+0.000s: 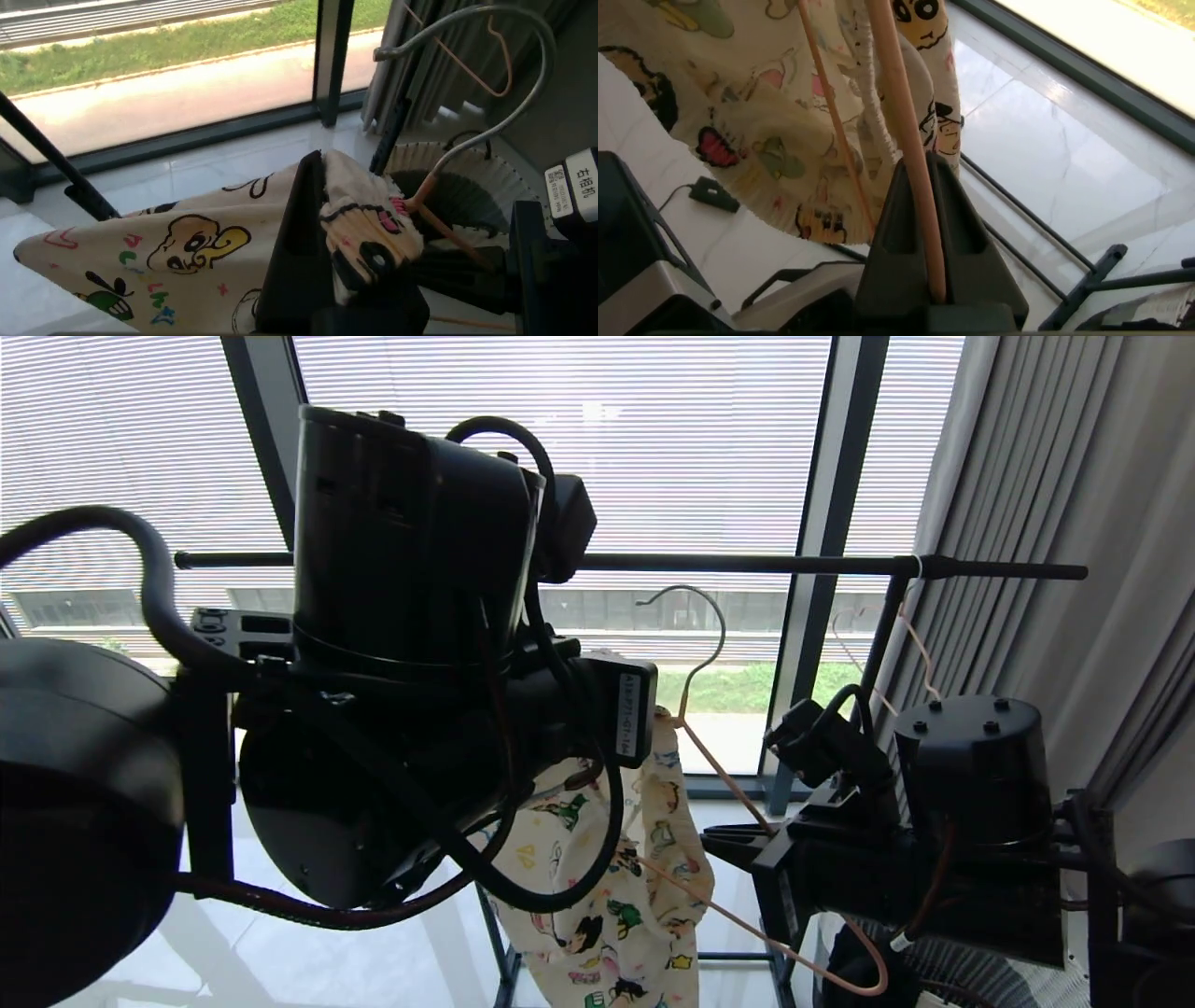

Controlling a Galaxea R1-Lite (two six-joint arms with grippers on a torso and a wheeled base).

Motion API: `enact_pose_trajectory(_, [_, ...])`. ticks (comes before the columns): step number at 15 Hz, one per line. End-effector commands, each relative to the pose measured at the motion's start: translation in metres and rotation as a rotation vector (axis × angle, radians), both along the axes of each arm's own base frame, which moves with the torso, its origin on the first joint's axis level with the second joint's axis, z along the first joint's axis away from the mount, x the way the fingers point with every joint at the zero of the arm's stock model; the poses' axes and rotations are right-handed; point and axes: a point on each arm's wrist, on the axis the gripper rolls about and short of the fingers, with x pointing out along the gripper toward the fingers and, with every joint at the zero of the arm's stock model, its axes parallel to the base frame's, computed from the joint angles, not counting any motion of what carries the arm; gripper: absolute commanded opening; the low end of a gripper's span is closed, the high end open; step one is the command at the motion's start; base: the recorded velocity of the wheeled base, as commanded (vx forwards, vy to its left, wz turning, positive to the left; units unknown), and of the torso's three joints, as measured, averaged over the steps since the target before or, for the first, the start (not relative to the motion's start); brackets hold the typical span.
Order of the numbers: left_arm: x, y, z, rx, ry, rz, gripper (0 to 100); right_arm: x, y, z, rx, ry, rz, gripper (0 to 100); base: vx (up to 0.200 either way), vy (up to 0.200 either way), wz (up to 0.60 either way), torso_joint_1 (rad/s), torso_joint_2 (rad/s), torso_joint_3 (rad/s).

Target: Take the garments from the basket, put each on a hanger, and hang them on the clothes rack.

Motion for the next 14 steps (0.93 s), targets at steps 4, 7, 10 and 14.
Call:
enact_pose_trajectory(4, [-0.014,0.000,0.008,-0.021,-0.016,-0.043,100,-0.001,0.005,0.000,0.013,-0.018,0.006,0,0.000,0.000,0.00,0.000,0.00,0.000])
enact_pose_trajectory(7, [-0.015,0.000,0.006,-0.013,-0.012,-0.040,100,-0.002,0.007,0.003,0.028,-0.046,-0.020,0,0.000,0.000,0.00,0.000,0.00,0.000])
enact_pose_trajectory(10, [-0.011,0.012,0.012,-0.012,-0.031,-0.011,100,-0.004,0.008,0.005,0.036,-0.075,-0.050,0,0.000,0.000,0.00,0.000,0.00,0.000])
enact_pose_trajectory(14, [-0.019,0.048,0.013,0.067,-0.076,0.021,100,-0.003,0.007,0.006,0.035,-0.086,-0.064,0,0.000,0.000,0.00,0.000,0.00,0.000])
